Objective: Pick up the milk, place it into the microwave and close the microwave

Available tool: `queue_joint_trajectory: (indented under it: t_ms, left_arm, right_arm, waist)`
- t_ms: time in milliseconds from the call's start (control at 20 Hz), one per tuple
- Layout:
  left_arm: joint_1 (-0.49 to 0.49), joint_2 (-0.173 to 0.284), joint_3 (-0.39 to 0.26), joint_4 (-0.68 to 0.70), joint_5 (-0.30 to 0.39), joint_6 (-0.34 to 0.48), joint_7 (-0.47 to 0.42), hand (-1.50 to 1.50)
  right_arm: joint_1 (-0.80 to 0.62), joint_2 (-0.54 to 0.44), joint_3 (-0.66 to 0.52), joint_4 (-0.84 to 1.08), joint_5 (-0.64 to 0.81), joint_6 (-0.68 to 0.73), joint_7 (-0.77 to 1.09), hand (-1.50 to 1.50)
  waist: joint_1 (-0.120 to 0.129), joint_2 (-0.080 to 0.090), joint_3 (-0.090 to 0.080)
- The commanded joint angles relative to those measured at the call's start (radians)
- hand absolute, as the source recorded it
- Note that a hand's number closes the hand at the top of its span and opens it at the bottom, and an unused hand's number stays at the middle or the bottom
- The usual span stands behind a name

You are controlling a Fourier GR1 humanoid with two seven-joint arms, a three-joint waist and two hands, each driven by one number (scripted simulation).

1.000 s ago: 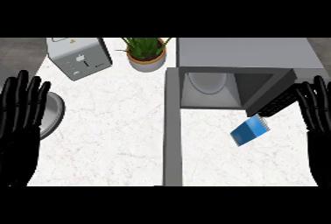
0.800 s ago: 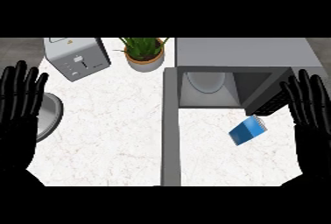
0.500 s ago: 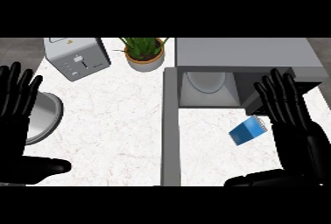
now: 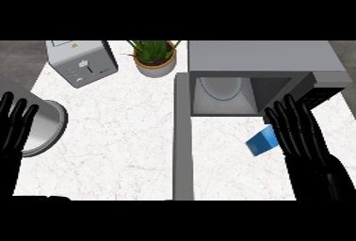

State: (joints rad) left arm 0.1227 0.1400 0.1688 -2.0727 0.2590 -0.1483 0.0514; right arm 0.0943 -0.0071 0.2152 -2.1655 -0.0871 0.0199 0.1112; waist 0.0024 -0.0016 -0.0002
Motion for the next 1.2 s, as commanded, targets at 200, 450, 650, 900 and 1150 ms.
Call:
queue_joint_trajectory:
  t_ms: [200, 450, 650, 900, 1150]
  left_arm:
    - [0.107, -0.022, 0.027, 0.030, -0.008, -0.078, -0.104, -1.50]
    - [0.153, -0.030, 0.037, 0.007, 0.012, -0.115, -0.118, -1.50]
    - [0.245, -0.084, -0.021, -0.125, -0.050, -0.095, -0.076, -1.50]
    - [0.236, -0.119, -0.024, -0.090, -0.094, -0.110, -0.120, -1.50]
    - [0.353, -0.123, 0.004, -0.185, -0.025, -0.177, -0.112, -1.50]
  right_arm:
    - [0.053, -0.002, 0.002, 0.008, 0.160, -0.086, -0.059, -1.50]
    - [0.047, 0.007, 0.016, 0.148, 0.214, -0.208, -0.191, -1.50]
    - [0.021, 0.007, -0.011, 0.207, 0.247, -0.242, -0.228, -1.50]
    - [-0.015, -0.008, -0.128, 0.297, 0.163, -0.168, -0.264, -1.50]
    - [0.048, -0.048, -0.170, 0.321, 0.157, -0.141, -0.314, -1.50]
  waist:
    - [-0.002, 0.000, 0.000]
    - [0.001, 0.001, 0.000]
    - [0.003, 0.001, 0.000]
    - [0.001, 0.001, 0.000]
    - [0.003, 0.000, 0.000]
